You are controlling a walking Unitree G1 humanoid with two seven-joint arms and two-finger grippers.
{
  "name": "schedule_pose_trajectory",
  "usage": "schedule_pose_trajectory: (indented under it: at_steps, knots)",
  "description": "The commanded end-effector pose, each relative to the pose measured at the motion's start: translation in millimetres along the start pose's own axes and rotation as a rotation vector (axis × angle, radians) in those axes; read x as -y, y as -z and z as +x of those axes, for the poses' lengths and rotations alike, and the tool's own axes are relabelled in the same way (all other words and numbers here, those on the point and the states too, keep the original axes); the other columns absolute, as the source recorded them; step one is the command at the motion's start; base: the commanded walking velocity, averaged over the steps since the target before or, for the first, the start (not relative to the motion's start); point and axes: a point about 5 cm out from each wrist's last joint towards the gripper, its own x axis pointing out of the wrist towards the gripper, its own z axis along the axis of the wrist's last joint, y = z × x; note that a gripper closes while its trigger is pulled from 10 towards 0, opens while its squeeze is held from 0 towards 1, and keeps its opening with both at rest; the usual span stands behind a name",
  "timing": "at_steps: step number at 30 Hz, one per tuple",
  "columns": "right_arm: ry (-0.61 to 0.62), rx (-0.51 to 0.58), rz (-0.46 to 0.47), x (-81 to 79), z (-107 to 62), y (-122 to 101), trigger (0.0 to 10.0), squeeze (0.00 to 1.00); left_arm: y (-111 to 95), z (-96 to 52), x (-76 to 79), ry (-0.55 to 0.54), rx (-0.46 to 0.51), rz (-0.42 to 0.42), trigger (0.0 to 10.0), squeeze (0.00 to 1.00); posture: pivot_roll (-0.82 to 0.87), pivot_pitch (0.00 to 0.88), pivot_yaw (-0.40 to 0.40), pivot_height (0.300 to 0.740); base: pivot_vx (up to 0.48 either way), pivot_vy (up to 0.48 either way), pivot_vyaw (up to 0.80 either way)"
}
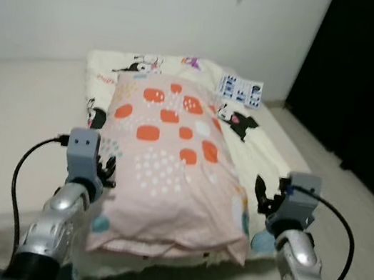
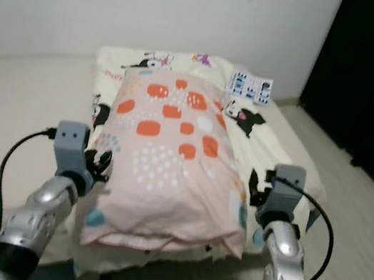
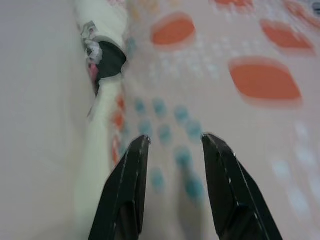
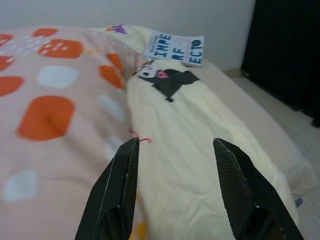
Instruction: Clean up the room
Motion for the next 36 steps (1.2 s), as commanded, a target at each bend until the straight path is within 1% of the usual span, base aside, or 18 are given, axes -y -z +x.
schedule_pose_trajectory:
  at_steps: [1, 3, 10, 11, 12, 13, 15, 16, 18, 21, 23, 26, 27, 29, 30, 34, 35, 36]
  knots:
    - [-0.001, -0.063, 0.026, 3.7, 3.5, 9, 10.0, 0.0, 8, 5.7, -13.7, -0.065, -0.078, -0.05, 10.0, 0.0, 0.0, 0.197, 0.046, 0.553, 0.0, 0.0, 0.0]
    - [0.008, -0.063, 0.067, 9.5, 11.3, 4, 10.0, 0.0, -3, 15.0, -19.6, -0.096, -0.077, -0.087, 10.0, 0.0, 0.0, 0.202, 0.045, 0.553, 0.0, 0.0, 0.0]
    - [0.033, -0.047, 0.199, 22.8, 27.2, -9, 10.0, 0.0, -19, 30.7, -27.8, -0.136, -0.08, -0.163, 10.0, 0.0, 0.01, 0.229, 0.04, 0.553, 0.0, 0.0, 0.0]
    - [0.04, -0.038, 0.226, 26.4, 31.2, -13, 10.0, 0.71, -22, 33.4, -28.5, -0.138, -0.087, -0.189, 10.0, 0.0, 0.02, 0.257, 0.04, 0.553, 0.0, 0.0, 0.0]
    - [0.04, -0.038, 0.226, 26.4, 31.2, -13, 10.0, 0.71, -22, 33.4, -28.5, -0.138, -0.087, -0.189, 10.0, 0.0, 0.02, 0.257, 0.04, 0.553, 0.0, 0.0, 0.0]
    - [0.045, -0.034, 0.244, 28.8, 34.0, -16, 10.0, 1.0, -24, 35.4, -28.8, -0.139, -0.094, -0.206, 10.0, 0.0, 0.02, 0.257, 0.04, 0.553, 0.0, 0.0, 0.0]
    - [0.019, -0.001, 0.341, 31.4, 39.9, -24, 10.0, 1.0, -29, 38.9, -29.6, -0.134, -0.1, -0.25, 10.0, 0.0, 0.03, 0.289, 0.036, 0.553, 0.0, 0.0, 0.0]
    - [0.019, -0.001, 0.341, 31.4, 39.9, -24, 10.0, 1.0, -29, 38.9, -29.6, -0.134, -0.1, -0.25, 10.0, 0.0, 0.03, 0.289, 0.036, 0.553, 0.0, 0.0, 0.0]
    - [-0.012, 0.021, 0.411, 31.1, 42.8, -28, 10.0, 1.0, -32, 40.4, -30.1, -0.123, -0.104, -0.265, 10.0, 0.0, 0.03, 0.3, 0.032, 0.553, 0.0, 0.0, 0.0]
    - [-0.064, 0.023, 0.47, 27.4, 44.8, -30, 10.0, 1.0, -33, 41.4, -29.8, -0.102, -0.108, -0.263, 10.0, 0.0, 0.03, 0.312, 0.03, 0.553, 0.0, 0.0, 0.0]
    - [-0.064, 0.023, 0.47, 27.4, 44.8, -30, 10.0, 1.0, -33, 41.4, -29.8, -0.102, -0.108, -0.263, 10.0, 0.0, 0.03, 0.312, 0.03, 0.553, 0.0, 0.0, 0.0]
    - [-0.175, -0.011, 0.495, 13.6, 46.5, -25, 10.0, 1.0, -32, 42.7, -27.5, -0.058, -0.125, -0.272, 10.0, 0.0, 0.04, 0.33, 0.026, 0.553, 0.0, 0.0, 0.0]
    - [-0.175, -0.011, 0.495, 13.6, 46.5, -25, 10.0, 1.0, -32, 42.7, -27.5, -0.058, -0.125, -0.272, 10.0, 0.0, 0.04, 0.33, 0.026, 0.553, 0.0, 0.0, 0.0]
    - [-0.258, -0.038, 0.518, 0.4, 47.1, -21, 10.0, 1.0, -29, 43.0, -24.9, -0.031, -0.139, -0.282, 10.0, 0.0, 0.05, 0.335, 0.025, 0.553, 0.0, 0.0, 0.0]
    - [-0.258, -0.038, 0.518, 0.4, 47.1, -21, 10.0, 1.0, -29, 43.0, -24.9, -0.031, -0.139, -0.282, 10.0, 0.0, 0.05, 0.335, 0.025, 0.553, 0.0, 0.0, 0.0]
    - [-0.388, -0.078, 0.552, -21.9, 48.0, -15, 10.0, 1.0, -20, 43.4, -16.2, 0.029, -0.196, -0.353, 10.0, 0.0, 0.05, 0.34, 0.022, 0.553, 0.0, 0.0, 0.0]
    - [-0.398, -0.082, 0.553, -25.7, 48.3, -14, 10.0, 1.0, -17, 43.3, -11.3, 0.045, -0.219, -0.419, 10.0, 0.0, 0.05, 0.34, 0.022, 0.553, 0.0, 0.0, 0.0]
    - [-0.398, -0.082, 0.553, -25.7, 48.3, -14, 10.0, 1.0, -17, 43.3, -11.3, 0.045, -0.219, -0.419, 10.0, 0.0, 0.05, 0.34, 0.022, 0.553, 0.0, 0.0, 0.0]
